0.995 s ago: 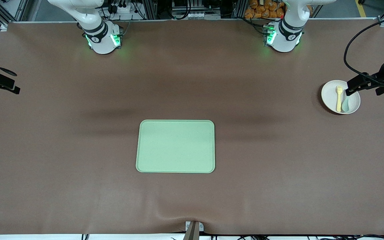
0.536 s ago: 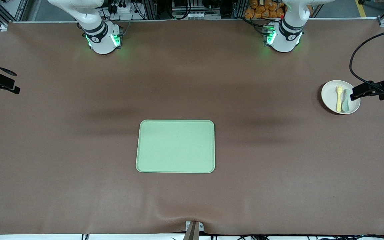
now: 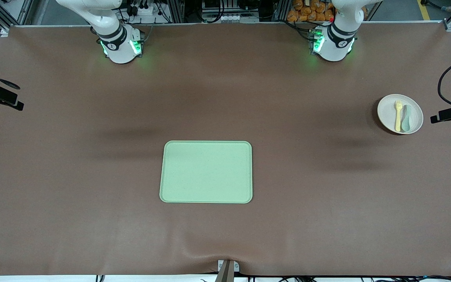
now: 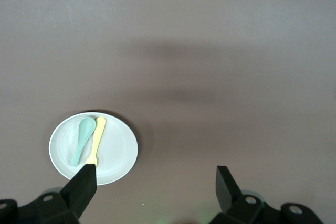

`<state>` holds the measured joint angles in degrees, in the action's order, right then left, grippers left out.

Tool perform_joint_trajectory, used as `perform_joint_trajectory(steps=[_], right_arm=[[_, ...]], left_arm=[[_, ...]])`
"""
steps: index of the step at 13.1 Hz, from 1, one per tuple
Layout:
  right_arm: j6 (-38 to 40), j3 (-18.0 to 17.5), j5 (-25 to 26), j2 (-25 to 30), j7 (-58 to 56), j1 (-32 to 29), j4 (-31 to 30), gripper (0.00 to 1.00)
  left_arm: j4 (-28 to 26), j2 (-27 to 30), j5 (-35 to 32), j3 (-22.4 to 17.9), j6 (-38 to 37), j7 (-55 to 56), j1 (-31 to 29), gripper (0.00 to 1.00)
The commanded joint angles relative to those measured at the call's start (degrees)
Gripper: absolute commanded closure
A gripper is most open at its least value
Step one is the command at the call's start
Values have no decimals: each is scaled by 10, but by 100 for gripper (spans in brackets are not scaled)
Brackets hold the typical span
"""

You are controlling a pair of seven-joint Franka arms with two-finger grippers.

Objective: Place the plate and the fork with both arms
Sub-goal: 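Lower the left gripper toward the white plate's rim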

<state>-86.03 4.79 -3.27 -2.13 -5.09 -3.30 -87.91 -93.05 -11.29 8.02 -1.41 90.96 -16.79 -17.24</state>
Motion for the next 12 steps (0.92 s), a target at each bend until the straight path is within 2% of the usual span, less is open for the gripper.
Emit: perform_joint_trajectory(steps=[1, 4, 9, 12], right_arm=[[1, -3, 1, -1, 6, -2, 5, 0], [0, -3, 1, -1, 6, -2, 5, 0], [0, -3, 0, -2, 6, -2, 5, 0], [0, -3, 0, -2, 6, -2, 5, 0]], left_arm=[[-20, -20, 23, 4, 9, -59, -39, 0], [-41, -50, 22, 4, 36, -98, -82, 0], [-132, -60, 15, 3, 140, -148, -136, 0], [-155, -71, -23, 3, 182, -169, -171, 0]])
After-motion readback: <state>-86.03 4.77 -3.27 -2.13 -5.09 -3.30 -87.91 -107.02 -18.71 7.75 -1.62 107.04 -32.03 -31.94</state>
